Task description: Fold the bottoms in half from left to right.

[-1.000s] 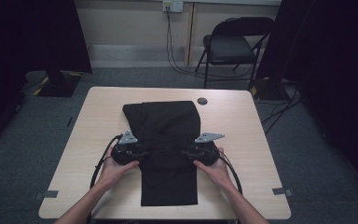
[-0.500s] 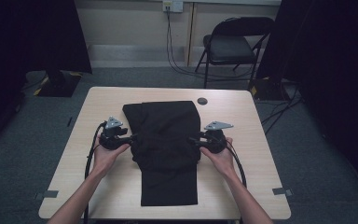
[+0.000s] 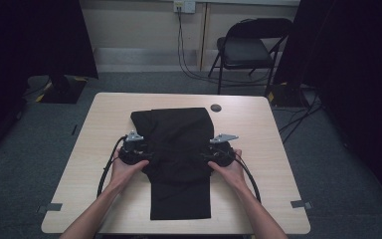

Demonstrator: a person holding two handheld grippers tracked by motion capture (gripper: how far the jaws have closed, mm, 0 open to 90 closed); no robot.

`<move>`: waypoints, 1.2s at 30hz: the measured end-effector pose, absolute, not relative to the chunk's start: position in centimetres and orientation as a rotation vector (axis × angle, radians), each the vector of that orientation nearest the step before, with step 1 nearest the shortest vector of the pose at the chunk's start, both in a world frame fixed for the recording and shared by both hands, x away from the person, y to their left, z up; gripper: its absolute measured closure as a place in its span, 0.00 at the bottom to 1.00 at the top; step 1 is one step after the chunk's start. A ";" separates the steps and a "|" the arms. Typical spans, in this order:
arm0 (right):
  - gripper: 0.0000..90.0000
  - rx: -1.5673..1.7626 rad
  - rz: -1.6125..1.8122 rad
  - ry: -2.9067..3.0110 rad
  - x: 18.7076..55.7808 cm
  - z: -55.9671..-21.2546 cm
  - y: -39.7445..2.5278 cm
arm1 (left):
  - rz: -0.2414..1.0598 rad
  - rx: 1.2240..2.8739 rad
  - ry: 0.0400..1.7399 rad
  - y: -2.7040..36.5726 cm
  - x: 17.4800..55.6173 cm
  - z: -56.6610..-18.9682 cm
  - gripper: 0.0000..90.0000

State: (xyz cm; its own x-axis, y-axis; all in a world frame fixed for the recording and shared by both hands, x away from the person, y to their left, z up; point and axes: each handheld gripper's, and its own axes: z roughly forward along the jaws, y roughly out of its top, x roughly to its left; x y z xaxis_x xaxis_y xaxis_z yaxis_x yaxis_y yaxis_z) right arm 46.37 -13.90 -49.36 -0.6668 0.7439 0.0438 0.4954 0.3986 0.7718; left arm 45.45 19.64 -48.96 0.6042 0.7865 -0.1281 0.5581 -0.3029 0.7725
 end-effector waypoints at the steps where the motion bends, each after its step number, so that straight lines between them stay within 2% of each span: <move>1: 0.50 1.073 1.155 2.354 46.2 -49.1 -14.0 | 0.357 2.009 1.052 19.6 45.3 -48.8 0.43; 4: 0.46 1.054 1.209 2.380 45.6 -48.5 -14.2 | 0.362 2.029 1.017 19.7 44.7 -47.9 0.42; 8: 0.47 0.969 1.228 2.421 43.6 -47.6 -14.3 | 0.407 2.044 0.951 19.6 42.4 -46.2 0.41; 11: 0.48 0.927 1.247 2.466 42.3 -47.4 -14.1 | 0.392 2.042 0.915 20.0 41.3 -46.2 0.41; 15: 0.49 0.804 1.207 2.554 40.2 -47.3 -13.8 | 0.398 2.035 0.910 20.4 41.1 -46.2 0.40; 21: 0.51 0.758 1.200 2.630 37.8 -48.0 -14.2 | 0.398 1.957 1.024 19.7 42.2 -46.3 0.41; 30: 0.59 0.969 1.266 2.372 41.5 -45.7 -16.9 | 0.414 2.012 1.017 19.1 42.6 -47.3 0.41; 36: 0.52 1.065 1.119 2.356 45.3 -47.4 -15.2 | 0.407 2.039 1.029 19.0 43.6 -48.2 0.41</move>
